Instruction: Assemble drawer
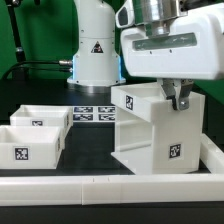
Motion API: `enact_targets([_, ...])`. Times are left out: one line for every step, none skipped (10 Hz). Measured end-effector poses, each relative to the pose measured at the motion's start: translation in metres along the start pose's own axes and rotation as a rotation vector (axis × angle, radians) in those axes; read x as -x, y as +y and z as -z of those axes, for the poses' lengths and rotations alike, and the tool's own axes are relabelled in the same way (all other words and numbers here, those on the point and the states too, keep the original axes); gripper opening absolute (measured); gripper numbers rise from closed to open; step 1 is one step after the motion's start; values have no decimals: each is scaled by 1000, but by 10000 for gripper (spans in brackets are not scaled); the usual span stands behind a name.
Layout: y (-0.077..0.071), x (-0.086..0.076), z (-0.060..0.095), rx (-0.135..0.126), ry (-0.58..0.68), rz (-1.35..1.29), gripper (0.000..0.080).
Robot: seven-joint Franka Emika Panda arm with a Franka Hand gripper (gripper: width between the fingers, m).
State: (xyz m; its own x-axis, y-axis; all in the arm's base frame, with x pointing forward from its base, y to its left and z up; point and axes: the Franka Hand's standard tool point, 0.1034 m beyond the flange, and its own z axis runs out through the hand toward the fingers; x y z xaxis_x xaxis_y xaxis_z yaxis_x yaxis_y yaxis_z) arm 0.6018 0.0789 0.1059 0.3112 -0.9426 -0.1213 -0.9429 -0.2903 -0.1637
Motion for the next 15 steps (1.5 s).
enact_targets([-2, -4, 2, 12, -15, -78, 44])
enact_targets([-2, -5, 2, 12, -19, -116, 44])
enact_targets([-2, -2, 1, 11, -26, -191, 44])
enact_targets([-3, 0, 1, 10, -32, -232, 44])
enact_targets([-3, 1, 1, 10, -32, -230, 44])
enact_targets([-3, 2, 0, 12, -33, -230, 44])
enact_targets([-7, 4, -3, 18, -38, -241, 44])
enact_targets([-17, 3, -4, 9, -39, -239, 44])
enact_targets([-26, 0, -3, 3, -40, -239, 44])
enact_targets([-31, -1, -4, -3, -40, -237, 44])
enact_targets([-38, -2, -6, -9, -42, -236, 44])
enact_targets([-44, 0, -8, -4, -48, -237, 44])
enact_targets([-44, 0, -8, 6, -52, -239, 44])
enact_targets([-45, 0, -8, 8, -54, -245, 44])
enact_targets([-46, 0, -8, 12, -56, -250, 44])
